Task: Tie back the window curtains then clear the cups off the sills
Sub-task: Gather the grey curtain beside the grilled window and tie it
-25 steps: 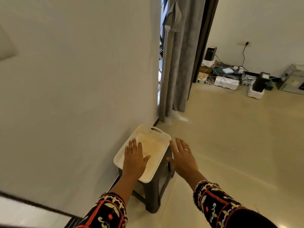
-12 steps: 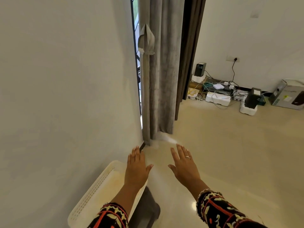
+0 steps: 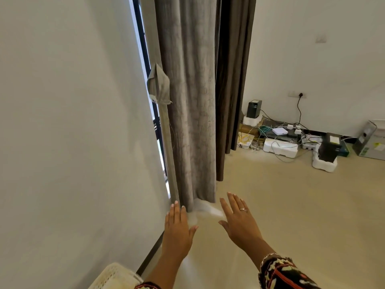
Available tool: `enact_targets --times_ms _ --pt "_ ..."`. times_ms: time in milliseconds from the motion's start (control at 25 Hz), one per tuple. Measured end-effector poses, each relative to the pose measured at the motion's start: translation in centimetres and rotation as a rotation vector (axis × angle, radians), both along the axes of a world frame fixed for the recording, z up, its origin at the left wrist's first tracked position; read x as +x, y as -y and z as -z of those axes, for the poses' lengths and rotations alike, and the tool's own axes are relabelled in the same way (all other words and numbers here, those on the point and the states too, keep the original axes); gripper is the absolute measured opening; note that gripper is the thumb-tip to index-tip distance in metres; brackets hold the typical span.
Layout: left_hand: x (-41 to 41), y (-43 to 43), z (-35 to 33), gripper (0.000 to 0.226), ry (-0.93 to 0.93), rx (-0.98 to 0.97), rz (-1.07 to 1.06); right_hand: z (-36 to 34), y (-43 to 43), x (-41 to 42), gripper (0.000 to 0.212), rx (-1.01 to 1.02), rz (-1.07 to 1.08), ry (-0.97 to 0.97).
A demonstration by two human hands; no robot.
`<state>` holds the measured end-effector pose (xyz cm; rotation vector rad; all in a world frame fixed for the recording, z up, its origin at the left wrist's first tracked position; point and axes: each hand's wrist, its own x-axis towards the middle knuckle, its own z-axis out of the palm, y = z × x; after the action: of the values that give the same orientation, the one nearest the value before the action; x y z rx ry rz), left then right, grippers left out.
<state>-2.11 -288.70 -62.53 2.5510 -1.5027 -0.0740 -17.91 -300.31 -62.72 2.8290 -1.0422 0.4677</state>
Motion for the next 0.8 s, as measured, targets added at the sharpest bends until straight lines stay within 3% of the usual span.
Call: enact_targets --times_ms 160,280,680,800 --pt "3.1 6.8 0.7 0.076 -0.047 -0.066 -0.006 -0.6 7.0 3.0 0.078 -0.092 -0.018 0.001" --pt "6.6 12.8 -0.7 0.081 -0.031 -0.049 -0.008 -1.9 13.1 6.0 0.079 -0.157 -0.042 0.022" --pt "18.9 30.4 -6.2 0.072 0.371 -0.411 -0.043 -7.5 31.4 18.6 0.081 -0.215 -0.086 0.190" --pt "21.7 34.2 -8.8 0.072 0.485 -0.528 -0.075 -8.9 35.4 22.6 0.072 -0.266 -0.139 0.286"
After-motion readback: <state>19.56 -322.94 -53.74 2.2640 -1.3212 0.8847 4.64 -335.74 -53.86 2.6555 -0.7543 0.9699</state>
